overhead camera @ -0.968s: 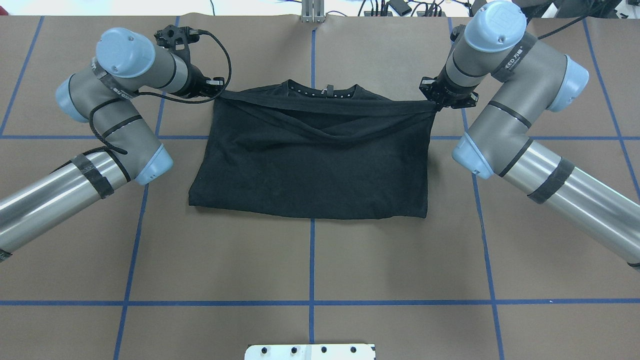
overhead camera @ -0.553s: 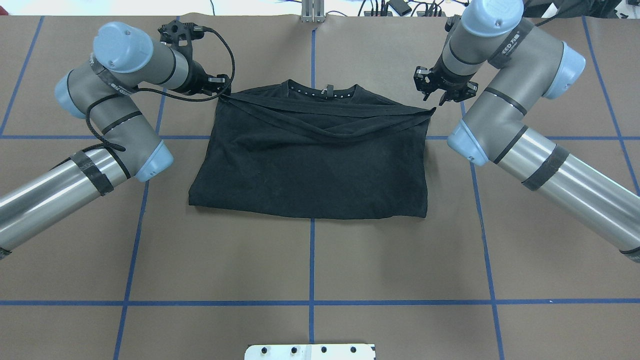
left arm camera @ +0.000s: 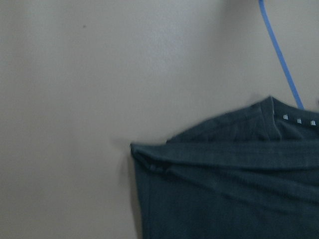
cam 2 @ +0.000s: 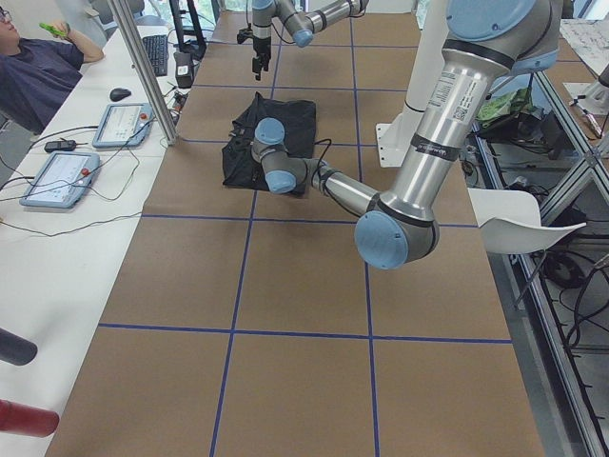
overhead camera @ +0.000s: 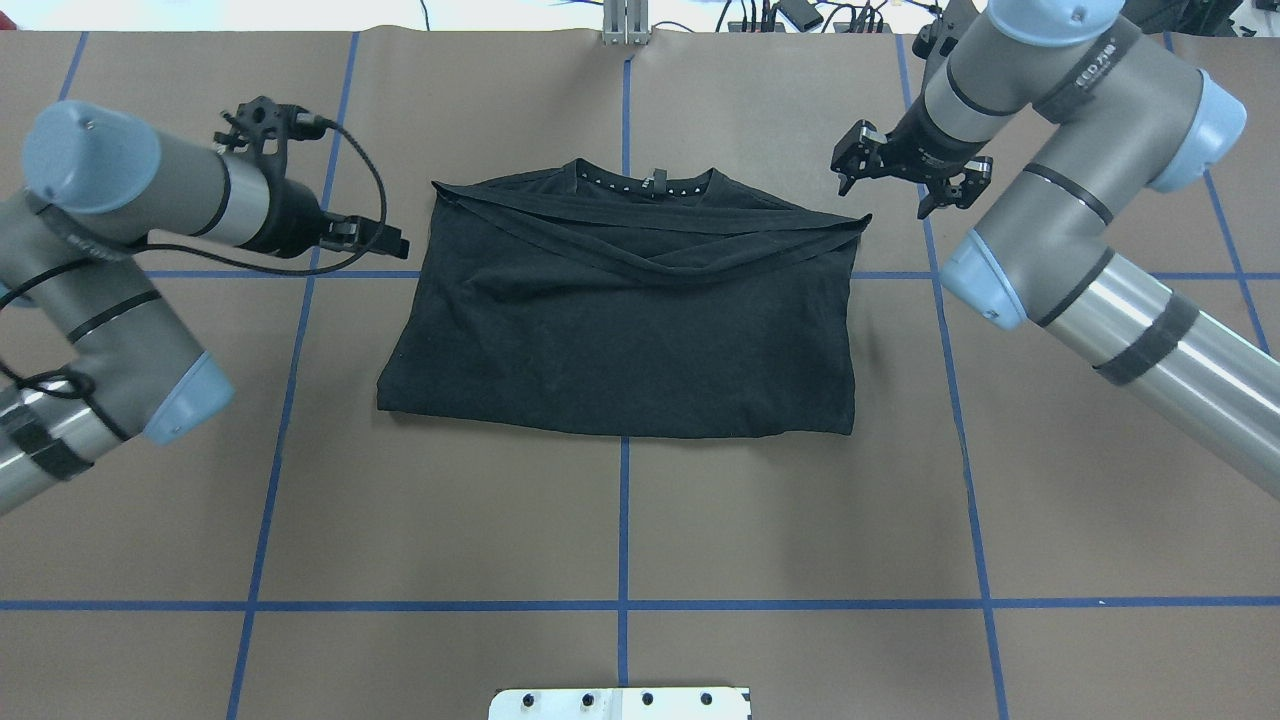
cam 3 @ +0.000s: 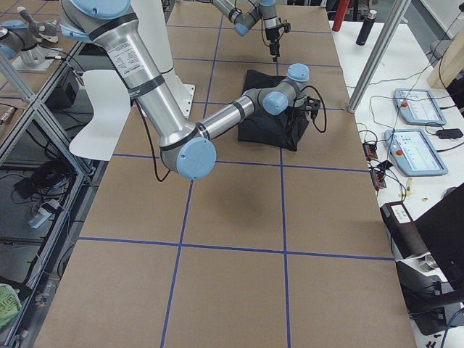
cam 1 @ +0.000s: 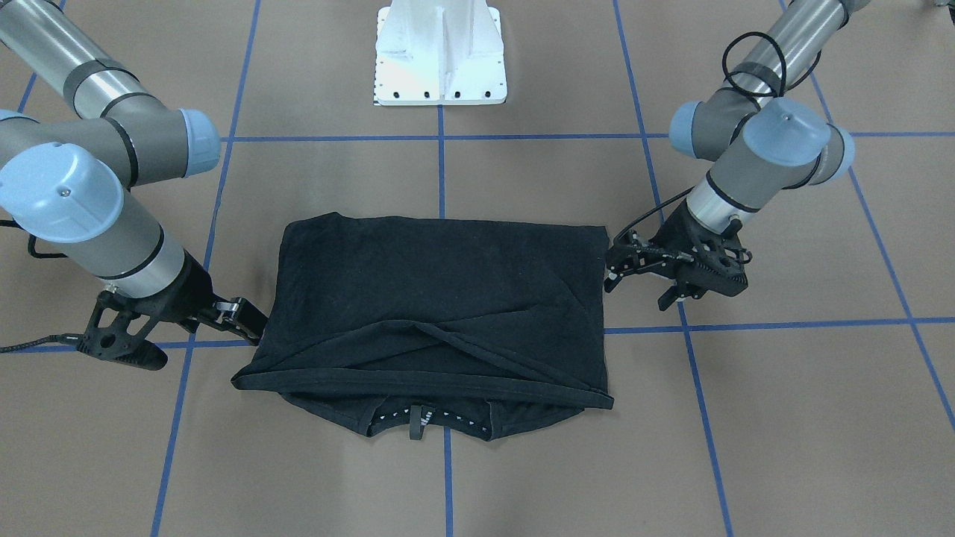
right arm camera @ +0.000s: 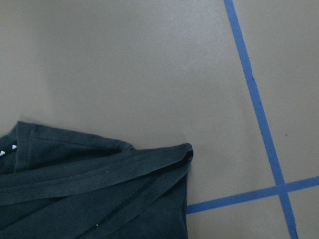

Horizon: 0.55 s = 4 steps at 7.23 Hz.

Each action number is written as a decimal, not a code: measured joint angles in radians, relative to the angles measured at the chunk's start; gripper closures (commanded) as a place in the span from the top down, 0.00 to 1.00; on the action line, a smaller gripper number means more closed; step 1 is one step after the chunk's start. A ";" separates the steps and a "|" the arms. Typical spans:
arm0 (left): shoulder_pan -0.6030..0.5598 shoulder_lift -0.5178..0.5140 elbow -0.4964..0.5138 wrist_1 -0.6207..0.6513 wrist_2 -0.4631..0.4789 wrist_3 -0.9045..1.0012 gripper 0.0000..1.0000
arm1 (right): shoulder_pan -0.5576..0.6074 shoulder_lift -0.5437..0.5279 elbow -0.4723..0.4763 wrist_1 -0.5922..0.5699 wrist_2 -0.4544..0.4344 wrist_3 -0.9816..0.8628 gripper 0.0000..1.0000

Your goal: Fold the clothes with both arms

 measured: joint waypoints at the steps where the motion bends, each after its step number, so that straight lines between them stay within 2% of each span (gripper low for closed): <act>1: 0.039 0.040 -0.038 -0.002 0.001 -0.005 1.00 | -0.012 -0.043 0.058 0.000 -0.003 -0.001 1.00; 4: 0.138 0.101 -0.046 -0.081 0.010 -0.053 0.98 | -0.037 -0.092 0.129 0.001 -0.008 0.005 1.00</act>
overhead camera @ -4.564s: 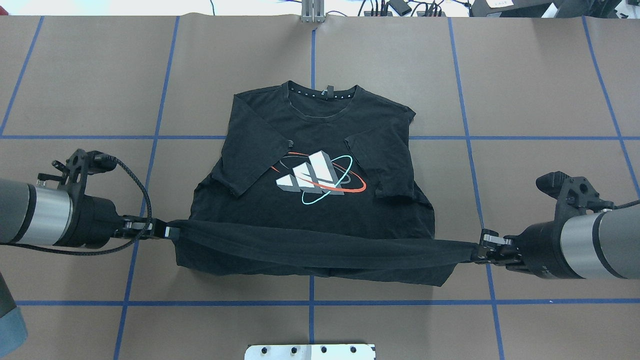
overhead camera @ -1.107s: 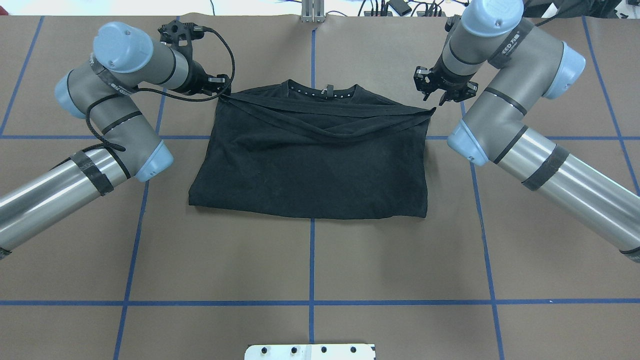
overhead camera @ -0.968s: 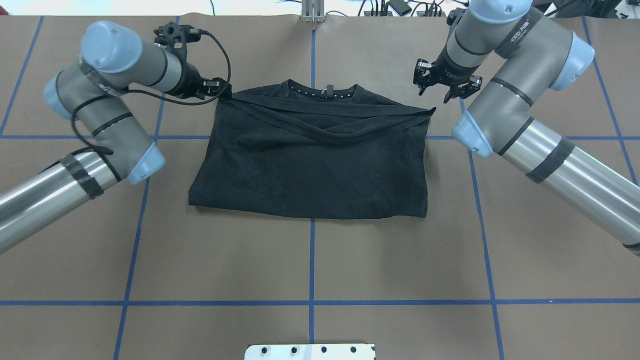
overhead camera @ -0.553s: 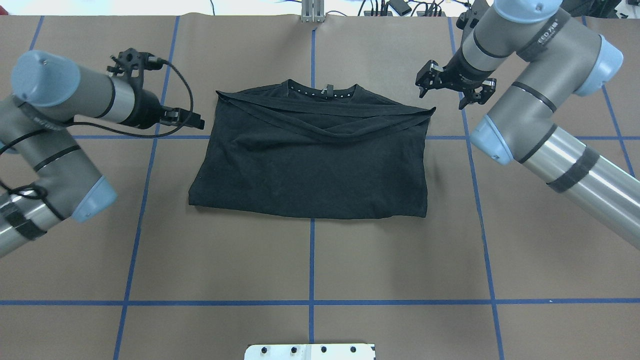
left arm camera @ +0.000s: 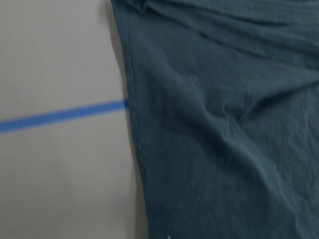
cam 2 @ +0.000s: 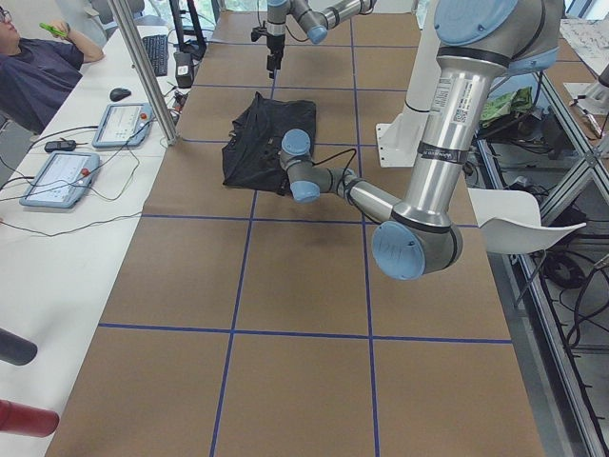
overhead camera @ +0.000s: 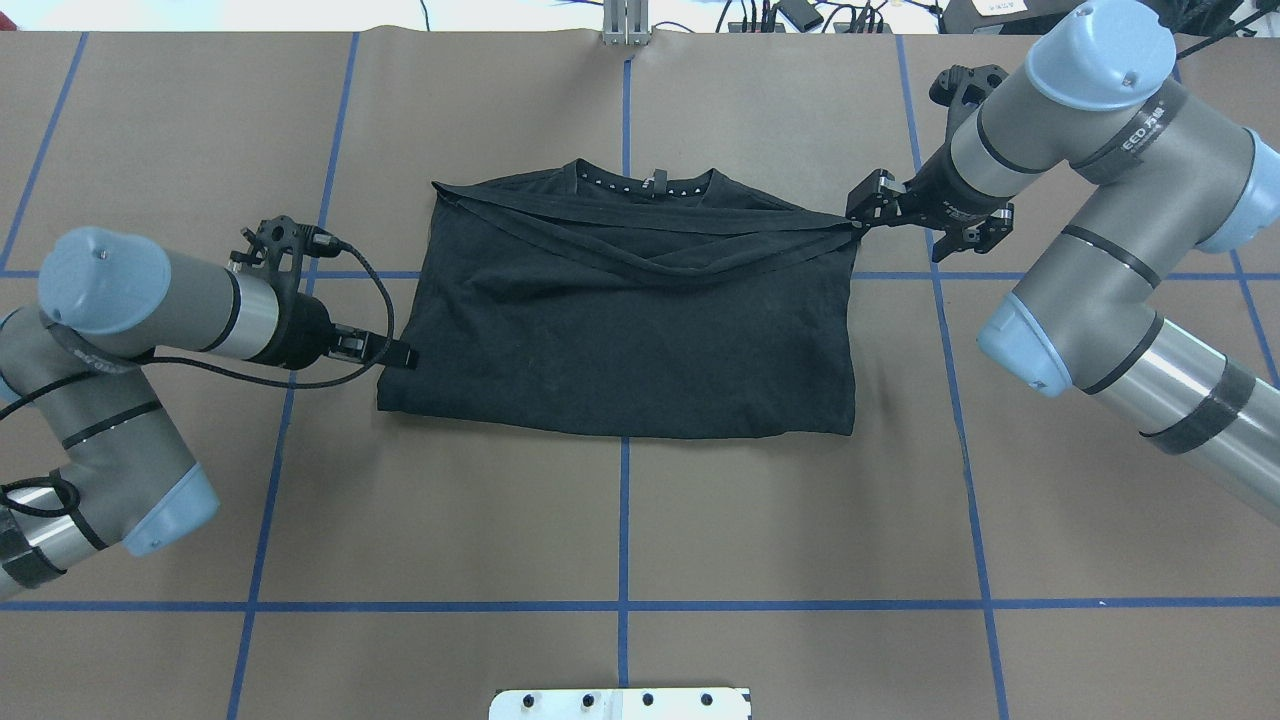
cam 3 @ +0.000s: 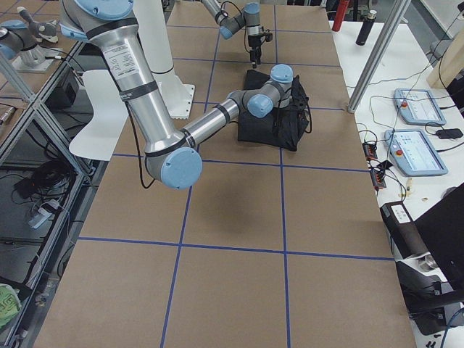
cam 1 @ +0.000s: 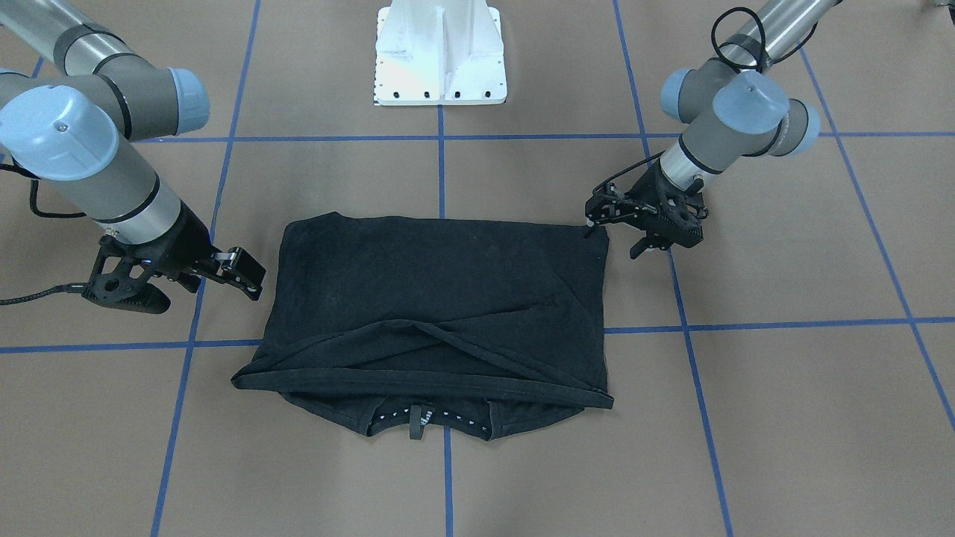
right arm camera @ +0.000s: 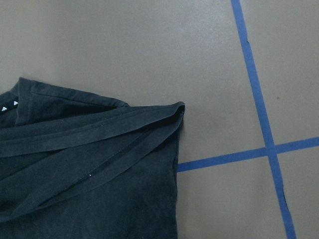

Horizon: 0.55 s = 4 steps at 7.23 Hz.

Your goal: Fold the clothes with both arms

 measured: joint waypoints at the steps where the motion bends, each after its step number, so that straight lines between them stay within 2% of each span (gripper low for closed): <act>1: 0.018 0.020 0.003 -0.038 0.001 -0.021 0.80 | -0.002 -0.003 0.004 0.000 -0.001 0.001 1.00; 2: 0.034 0.033 0.008 -0.067 0.001 -0.045 0.59 | -0.003 -0.004 0.008 0.000 -0.001 0.002 1.00; 3: 0.045 0.038 0.011 -0.082 0.002 -0.070 0.45 | -0.003 -0.005 0.011 0.000 -0.001 0.002 1.00; 4: 0.050 0.037 0.013 -0.089 0.002 -0.090 0.43 | -0.003 -0.006 0.013 0.000 0.000 0.003 1.00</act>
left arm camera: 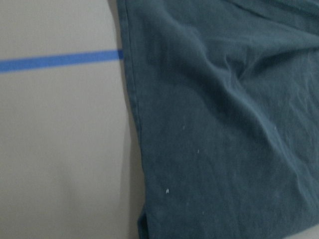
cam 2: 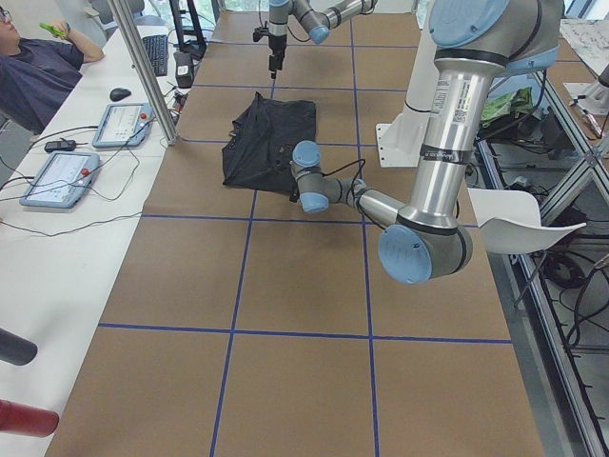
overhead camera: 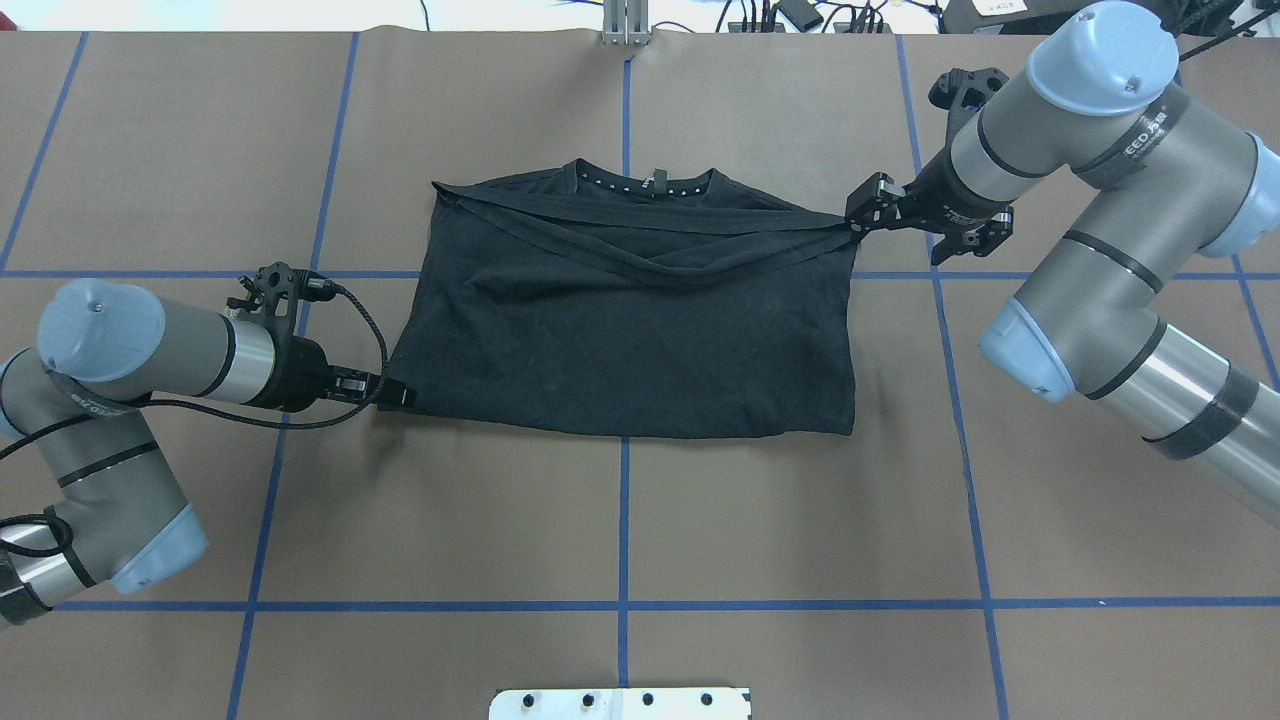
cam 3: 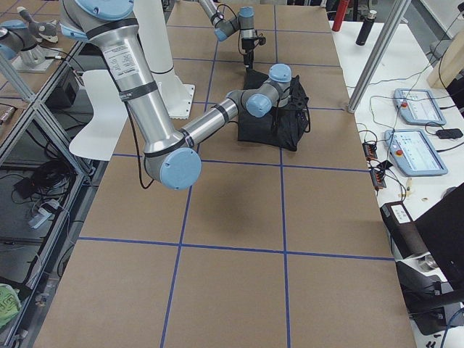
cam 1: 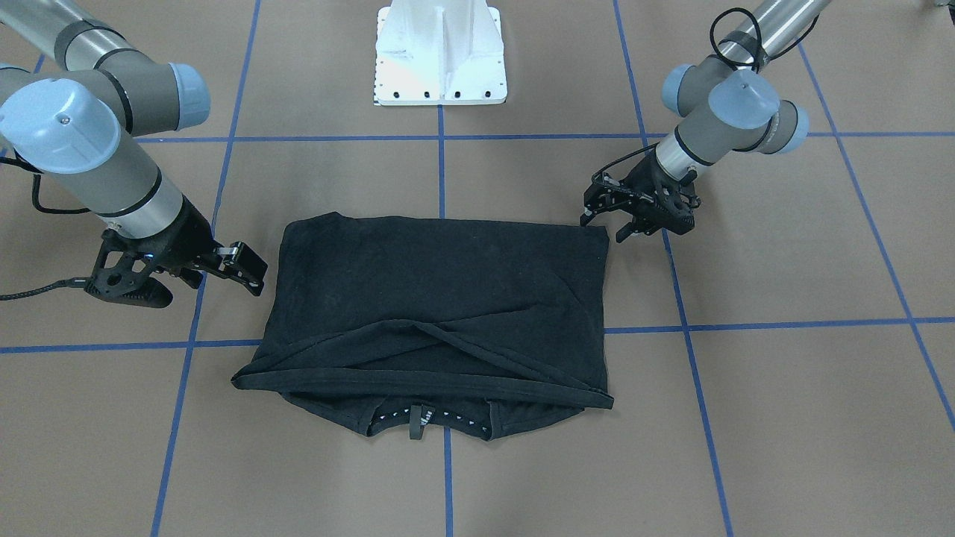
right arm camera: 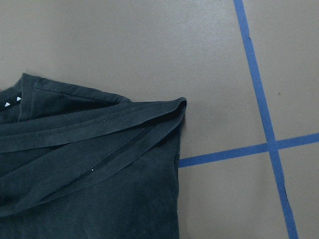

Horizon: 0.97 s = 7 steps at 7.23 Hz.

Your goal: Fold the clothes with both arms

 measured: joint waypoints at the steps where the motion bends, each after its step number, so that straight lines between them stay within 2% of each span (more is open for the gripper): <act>1: 0.003 -0.002 0.003 -0.003 0.000 -0.011 0.42 | 0.000 -0.002 0.002 0.000 0.000 0.000 1.00; 3: 0.004 -0.005 0.006 -0.004 -0.001 -0.016 0.26 | -0.001 -0.005 0.003 0.000 0.001 0.000 1.00; 4: 0.004 -0.005 0.007 -0.004 -0.001 -0.017 0.01 | -0.001 -0.006 0.003 0.000 0.000 0.000 1.00; 7: 0.001 0.004 -0.005 -0.002 -0.004 -0.015 0.00 | -0.003 -0.011 0.006 0.000 0.000 0.000 1.00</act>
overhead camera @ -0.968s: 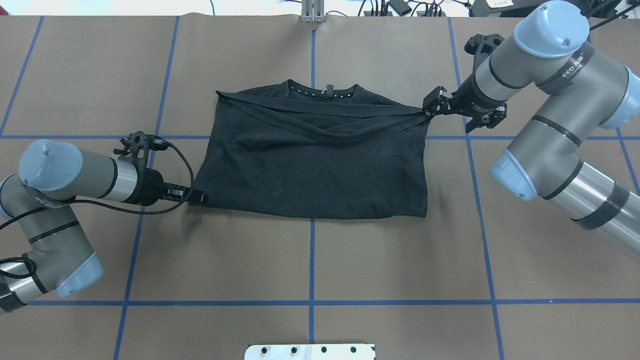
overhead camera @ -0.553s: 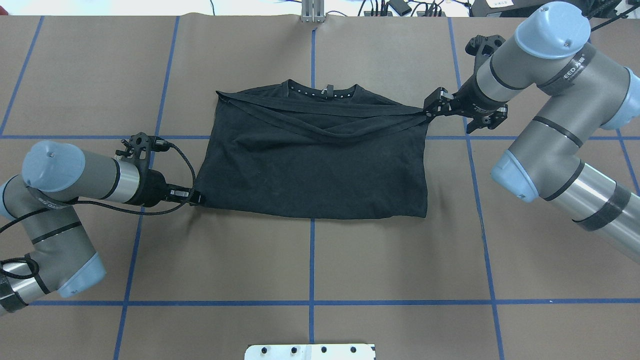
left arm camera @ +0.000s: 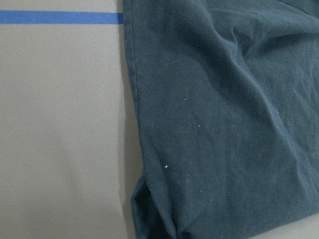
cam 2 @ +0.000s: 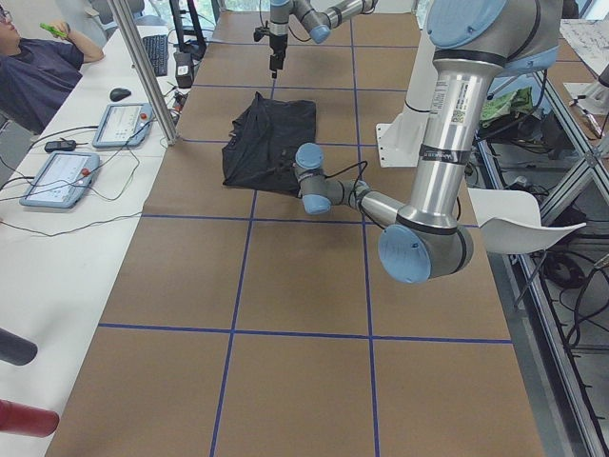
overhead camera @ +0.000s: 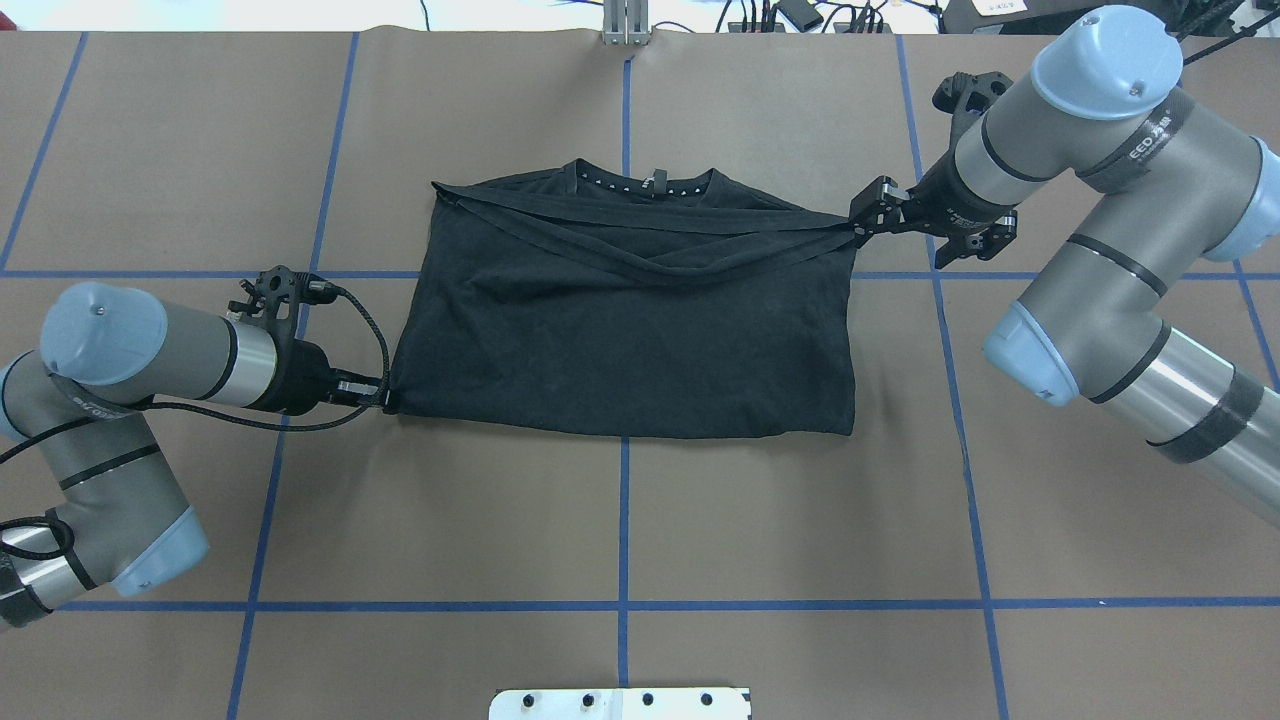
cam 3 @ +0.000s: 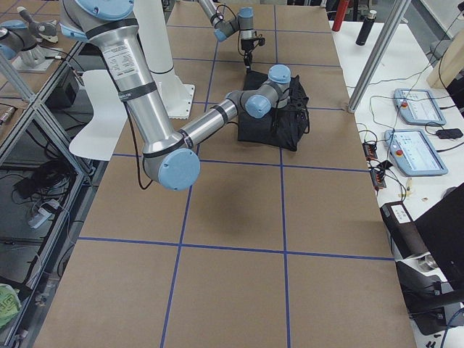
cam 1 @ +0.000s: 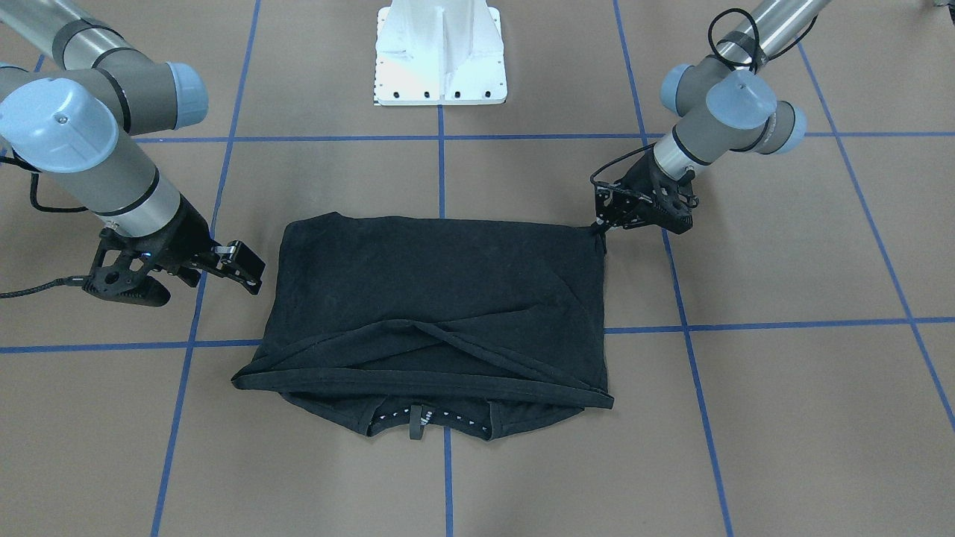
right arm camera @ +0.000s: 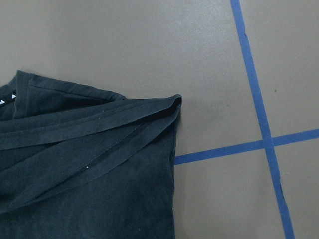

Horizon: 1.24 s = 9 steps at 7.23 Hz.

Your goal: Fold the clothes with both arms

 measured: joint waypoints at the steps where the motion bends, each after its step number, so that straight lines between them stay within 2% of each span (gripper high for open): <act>1: -0.004 0.010 -0.009 0.002 -0.005 0.008 0.00 | -0.004 -0.002 0.005 0.000 0.000 0.001 1.00; 3: -0.029 0.044 -0.015 0.009 -0.009 0.111 0.00 | -0.022 -0.004 0.018 0.001 -0.001 0.008 1.00; 5: -0.118 0.065 0.030 0.015 -0.011 0.316 0.00 | -0.051 -0.003 0.039 0.001 -0.004 0.025 1.00; 7: -0.254 0.019 0.194 0.013 -0.010 0.556 0.00 | -0.085 0.007 0.066 0.000 -0.015 0.071 1.00; 9: -0.370 -0.154 0.484 0.007 -0.006 0.758 0.00 | -0.129 0.023 0.075 0.000 -0.047 0.115 1.00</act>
